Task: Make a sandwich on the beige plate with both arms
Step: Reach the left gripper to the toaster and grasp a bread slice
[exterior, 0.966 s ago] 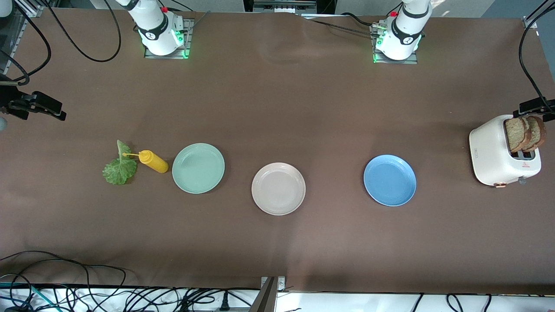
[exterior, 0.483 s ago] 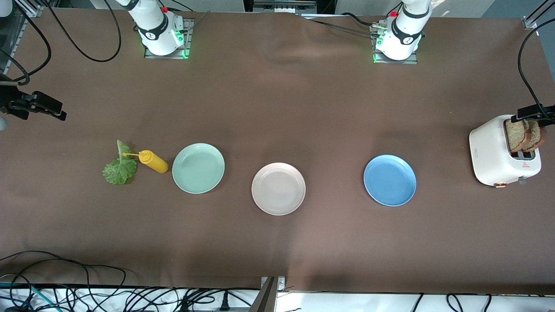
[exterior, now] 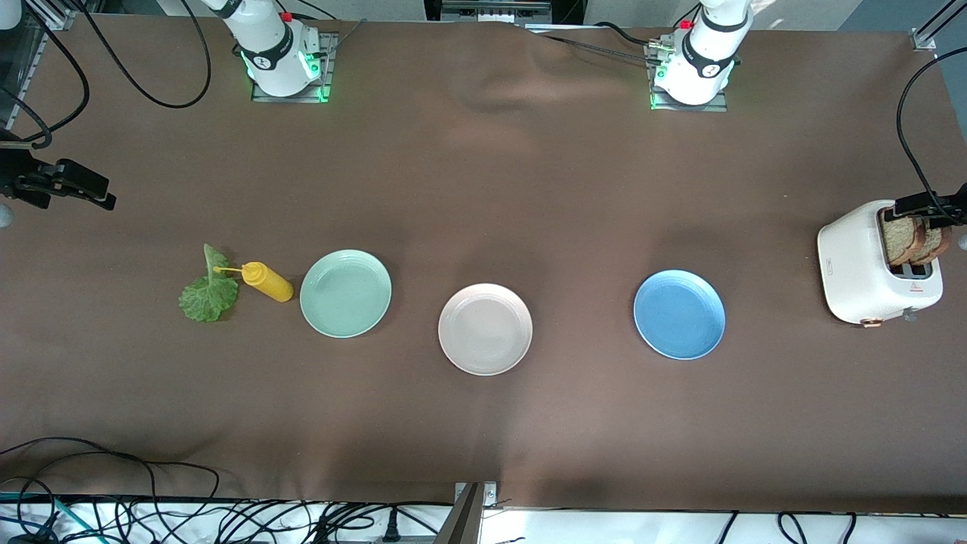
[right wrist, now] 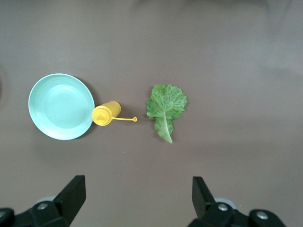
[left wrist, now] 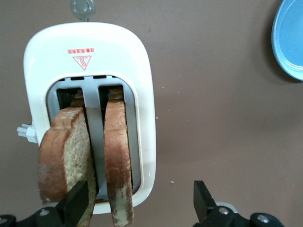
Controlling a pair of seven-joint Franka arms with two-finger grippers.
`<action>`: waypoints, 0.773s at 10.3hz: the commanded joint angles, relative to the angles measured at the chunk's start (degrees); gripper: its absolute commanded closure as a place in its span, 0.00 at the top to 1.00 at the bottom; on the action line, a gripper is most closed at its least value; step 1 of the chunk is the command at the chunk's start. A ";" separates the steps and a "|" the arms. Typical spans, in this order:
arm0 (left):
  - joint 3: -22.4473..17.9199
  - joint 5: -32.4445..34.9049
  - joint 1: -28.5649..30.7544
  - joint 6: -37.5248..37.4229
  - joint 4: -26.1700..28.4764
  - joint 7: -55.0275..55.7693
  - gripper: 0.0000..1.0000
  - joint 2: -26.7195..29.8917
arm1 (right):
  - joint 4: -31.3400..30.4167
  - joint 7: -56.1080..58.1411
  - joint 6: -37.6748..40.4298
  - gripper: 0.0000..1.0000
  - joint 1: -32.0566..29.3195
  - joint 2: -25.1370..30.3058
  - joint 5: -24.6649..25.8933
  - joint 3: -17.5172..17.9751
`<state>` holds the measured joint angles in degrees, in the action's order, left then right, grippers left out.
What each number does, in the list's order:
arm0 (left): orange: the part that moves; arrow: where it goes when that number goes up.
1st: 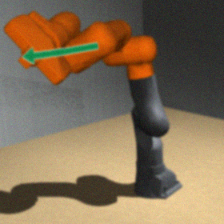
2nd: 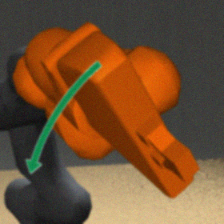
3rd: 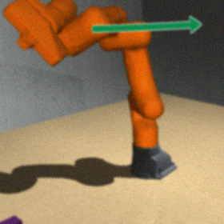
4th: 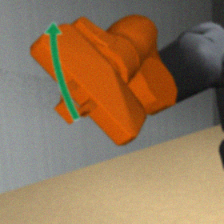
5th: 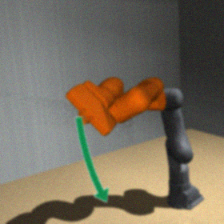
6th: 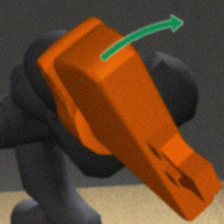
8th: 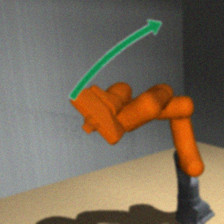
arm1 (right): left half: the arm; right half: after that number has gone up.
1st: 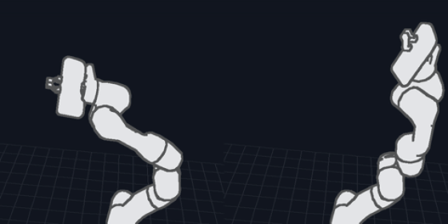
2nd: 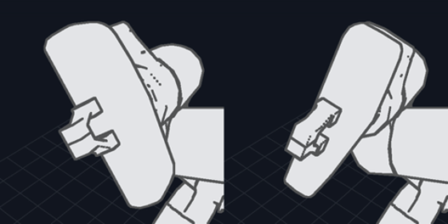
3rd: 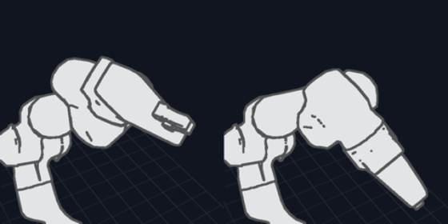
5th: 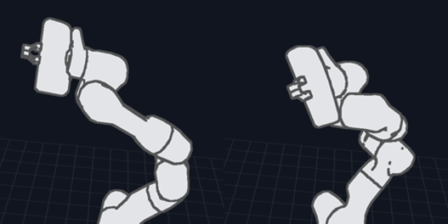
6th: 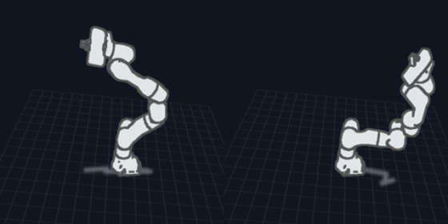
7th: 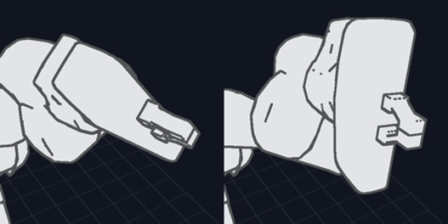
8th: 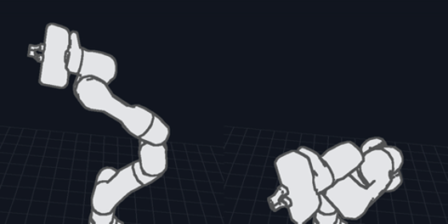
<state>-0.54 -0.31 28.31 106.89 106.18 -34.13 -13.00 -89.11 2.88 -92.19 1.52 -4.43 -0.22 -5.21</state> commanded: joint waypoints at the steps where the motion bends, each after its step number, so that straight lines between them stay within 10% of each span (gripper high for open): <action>1: 0.72 0.40 0.87 0.78 -0.10 -1.12 0.83 -0.80 | 0.78 0.81 1.14 1.00 -0.29 0.30 -0.83 0.02; 2: 0.72 -0.12 1.66 0.78 -0.36 -3.38 0.42 -1.41 | 0.78 0.81 1.14 1.00 -0.29 0.30 -0.83 0.02; 4: 0.72 -0.21 2.19 0.78 -0.89 -5.16 0.00 -1.77 | 0.78 0.81 1.14 1.00 -0.29 0.30 -0.83 0.02; 8: 0.72 -0.30 2.63 -1.32 -2.81 -6.47 0.00 -1.41 | 0.78 0.90 1.14 1.00 -0.29 0.30 -0.83 -0.15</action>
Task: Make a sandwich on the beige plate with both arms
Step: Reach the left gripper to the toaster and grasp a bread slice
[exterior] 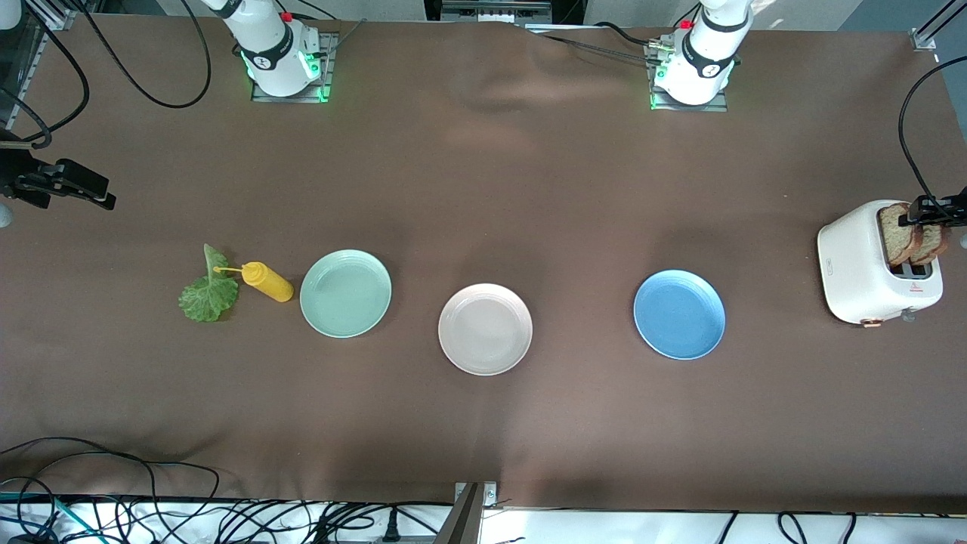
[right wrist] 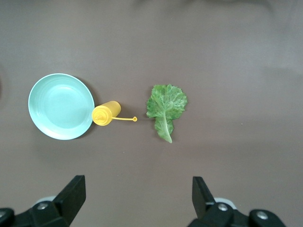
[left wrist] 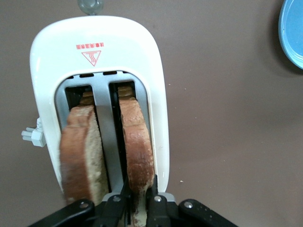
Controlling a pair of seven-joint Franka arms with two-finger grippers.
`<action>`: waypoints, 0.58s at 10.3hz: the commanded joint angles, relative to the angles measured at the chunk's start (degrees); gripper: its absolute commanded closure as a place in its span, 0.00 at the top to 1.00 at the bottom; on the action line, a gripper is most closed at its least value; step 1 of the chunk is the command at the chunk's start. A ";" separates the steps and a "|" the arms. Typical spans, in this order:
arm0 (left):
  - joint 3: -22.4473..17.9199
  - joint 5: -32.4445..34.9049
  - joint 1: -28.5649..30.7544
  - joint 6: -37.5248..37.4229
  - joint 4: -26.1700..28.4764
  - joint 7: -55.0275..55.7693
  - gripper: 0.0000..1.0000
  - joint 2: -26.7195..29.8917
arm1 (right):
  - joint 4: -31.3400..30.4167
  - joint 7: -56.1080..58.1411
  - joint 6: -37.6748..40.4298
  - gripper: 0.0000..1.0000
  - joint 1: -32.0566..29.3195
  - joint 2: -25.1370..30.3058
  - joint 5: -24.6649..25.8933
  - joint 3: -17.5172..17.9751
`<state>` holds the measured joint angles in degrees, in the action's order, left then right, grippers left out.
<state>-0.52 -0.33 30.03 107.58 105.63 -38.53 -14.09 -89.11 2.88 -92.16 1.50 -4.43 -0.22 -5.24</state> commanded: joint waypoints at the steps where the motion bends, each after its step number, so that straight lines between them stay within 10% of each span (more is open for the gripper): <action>1: 0.87 -0.28 0.82 -3.76 -2.88 -2.08 0.00 0.03 | 0.78 0.90 1.10 1.00 -0.27 0.30 -0.83 -0.04; 6: 0.96 -7.73 0.47 -23.61 -15.87 -0.59 0.00 0.56 | 0.78 0.81 1.19 1.00 -0.27 0.30 -0.83 -0.12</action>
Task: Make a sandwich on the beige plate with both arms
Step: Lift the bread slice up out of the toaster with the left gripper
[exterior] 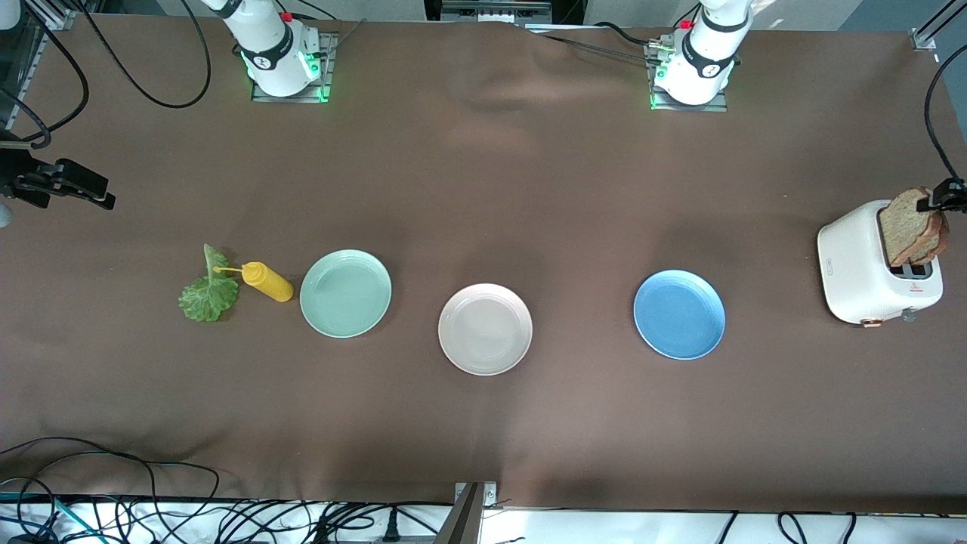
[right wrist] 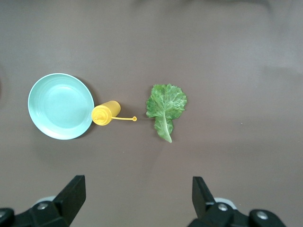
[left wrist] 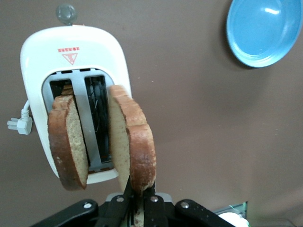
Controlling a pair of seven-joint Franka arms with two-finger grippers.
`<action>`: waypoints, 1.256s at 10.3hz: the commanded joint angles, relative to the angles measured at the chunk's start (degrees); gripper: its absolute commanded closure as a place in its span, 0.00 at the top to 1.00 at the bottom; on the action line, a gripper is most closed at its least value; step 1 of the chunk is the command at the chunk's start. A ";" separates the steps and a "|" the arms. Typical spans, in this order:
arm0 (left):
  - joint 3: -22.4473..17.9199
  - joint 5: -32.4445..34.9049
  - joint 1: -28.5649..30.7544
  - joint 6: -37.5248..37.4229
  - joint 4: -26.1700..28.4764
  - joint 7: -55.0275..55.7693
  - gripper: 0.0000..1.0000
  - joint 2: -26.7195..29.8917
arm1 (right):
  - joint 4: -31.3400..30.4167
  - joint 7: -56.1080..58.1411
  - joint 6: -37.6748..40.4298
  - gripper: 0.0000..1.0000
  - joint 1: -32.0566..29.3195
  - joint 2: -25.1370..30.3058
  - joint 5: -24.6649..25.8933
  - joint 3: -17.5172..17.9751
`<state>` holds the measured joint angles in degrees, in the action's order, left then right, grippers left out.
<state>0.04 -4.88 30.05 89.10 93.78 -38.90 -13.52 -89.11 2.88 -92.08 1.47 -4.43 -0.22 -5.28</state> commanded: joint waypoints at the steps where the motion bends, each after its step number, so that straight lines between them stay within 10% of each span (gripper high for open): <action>1: 0.49 -5.12 0.36 -8.04 -5.78 1.96 0.00 -0.01 | 0.78 0.81 1.11 1.00 -0.24 0.30 -0.83 0.00; 6: 8.28 -19.97 -0.17 -11.41 -6.33 19.95 0.00 -0.71 | 0.78 0.64 1.20 1.00 -0.24 0.30 -0.83 0.00; 13: 28.59 -29.64 -0.52 13.43 3.94 41.34 0.00 -2.47 | 0.78 0.46 1.11 1.00 -0.24 0.21 -0.92 -1.48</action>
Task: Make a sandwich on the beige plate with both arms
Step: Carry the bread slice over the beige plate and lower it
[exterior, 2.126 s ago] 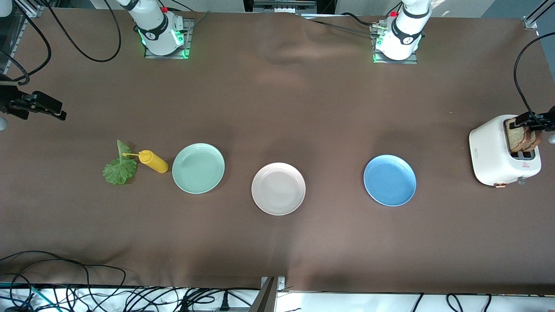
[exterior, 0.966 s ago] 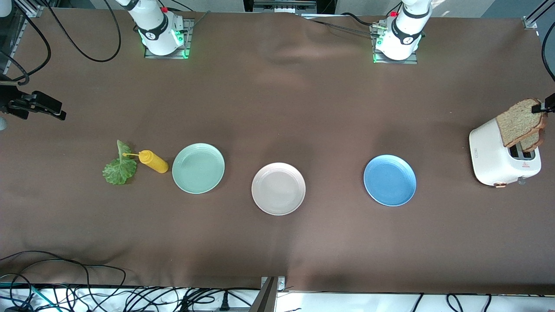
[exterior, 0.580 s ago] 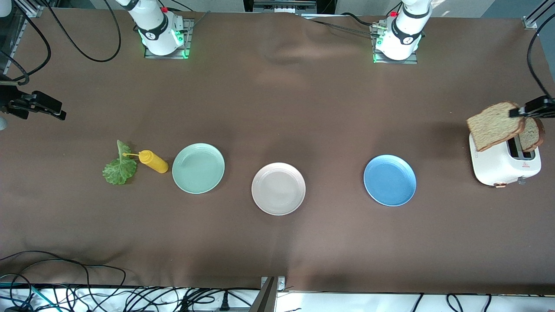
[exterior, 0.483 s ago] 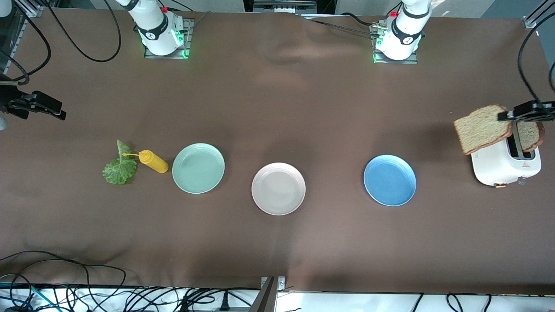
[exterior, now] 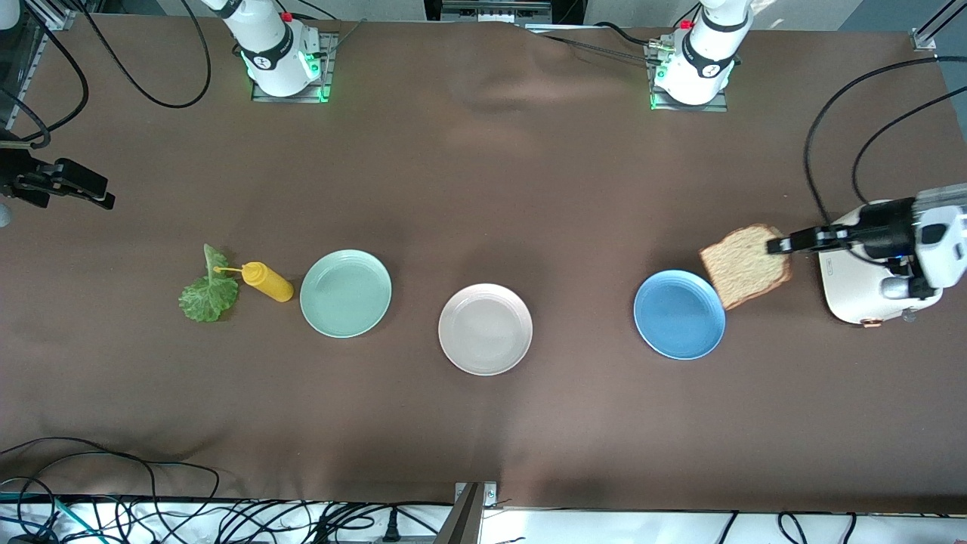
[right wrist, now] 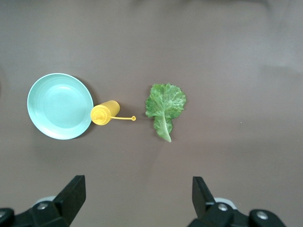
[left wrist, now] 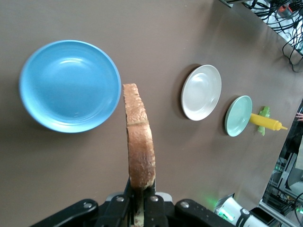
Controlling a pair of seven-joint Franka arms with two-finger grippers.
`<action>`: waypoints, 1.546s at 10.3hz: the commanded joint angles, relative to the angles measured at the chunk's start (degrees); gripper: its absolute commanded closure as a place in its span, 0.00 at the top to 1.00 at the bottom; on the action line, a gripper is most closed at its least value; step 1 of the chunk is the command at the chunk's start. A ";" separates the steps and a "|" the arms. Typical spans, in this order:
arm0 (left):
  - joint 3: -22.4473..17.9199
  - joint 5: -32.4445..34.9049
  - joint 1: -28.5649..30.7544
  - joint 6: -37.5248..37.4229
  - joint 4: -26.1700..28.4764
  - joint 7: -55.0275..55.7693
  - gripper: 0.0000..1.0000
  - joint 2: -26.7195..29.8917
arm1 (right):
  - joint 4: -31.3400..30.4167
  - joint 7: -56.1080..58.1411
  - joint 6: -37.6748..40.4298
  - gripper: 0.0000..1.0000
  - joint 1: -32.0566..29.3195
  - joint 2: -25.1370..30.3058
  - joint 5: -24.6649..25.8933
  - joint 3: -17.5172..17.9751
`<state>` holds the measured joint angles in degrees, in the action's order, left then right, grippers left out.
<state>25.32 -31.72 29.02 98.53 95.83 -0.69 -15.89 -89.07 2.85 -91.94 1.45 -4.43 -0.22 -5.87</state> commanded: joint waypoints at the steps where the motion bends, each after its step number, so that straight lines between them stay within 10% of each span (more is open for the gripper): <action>1: 6.12 -4.56 0.25 8.04 3.04 4.98 0.00 -1.24 | 0.74 0.49 0.97 1.00 -0.22 0.21 -0.92 -0.89; 16: 7.12 -14.16 -34.54 56.84 -1.52 21.78 0.00 -24.88 | 0.74 0.49 0.97 1.00 -0.13 0.21 -1.01 -1.33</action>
<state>32.82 -43.62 -3.81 153.75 97.78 21.23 -37.62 -89.02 2.86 -91.87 1.40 -4.43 -0.23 -7.09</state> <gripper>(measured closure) 0.907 0.000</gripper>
